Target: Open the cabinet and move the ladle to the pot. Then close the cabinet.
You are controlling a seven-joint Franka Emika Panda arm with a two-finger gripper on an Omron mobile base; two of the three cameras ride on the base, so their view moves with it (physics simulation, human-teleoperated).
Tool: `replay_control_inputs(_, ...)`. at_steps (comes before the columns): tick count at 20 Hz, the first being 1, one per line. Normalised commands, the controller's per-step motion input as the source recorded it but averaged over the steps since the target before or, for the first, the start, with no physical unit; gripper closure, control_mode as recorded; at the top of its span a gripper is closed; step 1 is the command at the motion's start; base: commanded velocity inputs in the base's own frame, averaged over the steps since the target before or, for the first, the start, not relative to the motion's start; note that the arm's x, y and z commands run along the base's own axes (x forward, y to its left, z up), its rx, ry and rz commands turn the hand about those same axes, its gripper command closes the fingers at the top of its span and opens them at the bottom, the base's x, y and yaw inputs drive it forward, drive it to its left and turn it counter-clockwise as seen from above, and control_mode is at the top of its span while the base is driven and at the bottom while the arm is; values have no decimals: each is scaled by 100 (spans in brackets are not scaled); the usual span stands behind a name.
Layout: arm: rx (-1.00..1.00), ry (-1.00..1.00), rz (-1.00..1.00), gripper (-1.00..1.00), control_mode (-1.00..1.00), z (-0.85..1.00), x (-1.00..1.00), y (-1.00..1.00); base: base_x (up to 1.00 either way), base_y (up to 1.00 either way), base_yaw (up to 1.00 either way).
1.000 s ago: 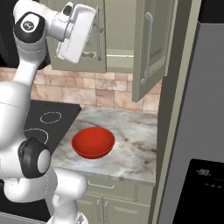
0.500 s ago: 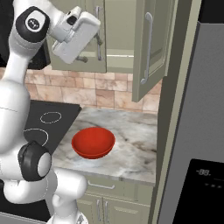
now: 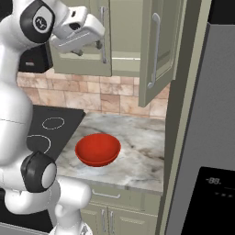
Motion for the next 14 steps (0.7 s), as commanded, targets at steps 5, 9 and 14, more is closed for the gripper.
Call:
replay_control_inputs(5, 31, -36, -1, -100, -100, -1, 7, 11, 0, 0, 0)
replay_control_inputs(9, 24, -29, 0, -100, -100, -12, 25, 11, 0, 0, 0)
replay_control_inputs(14, 10, -19, 0, -100, -100, -23, 41, 20, 0, 0, 0)
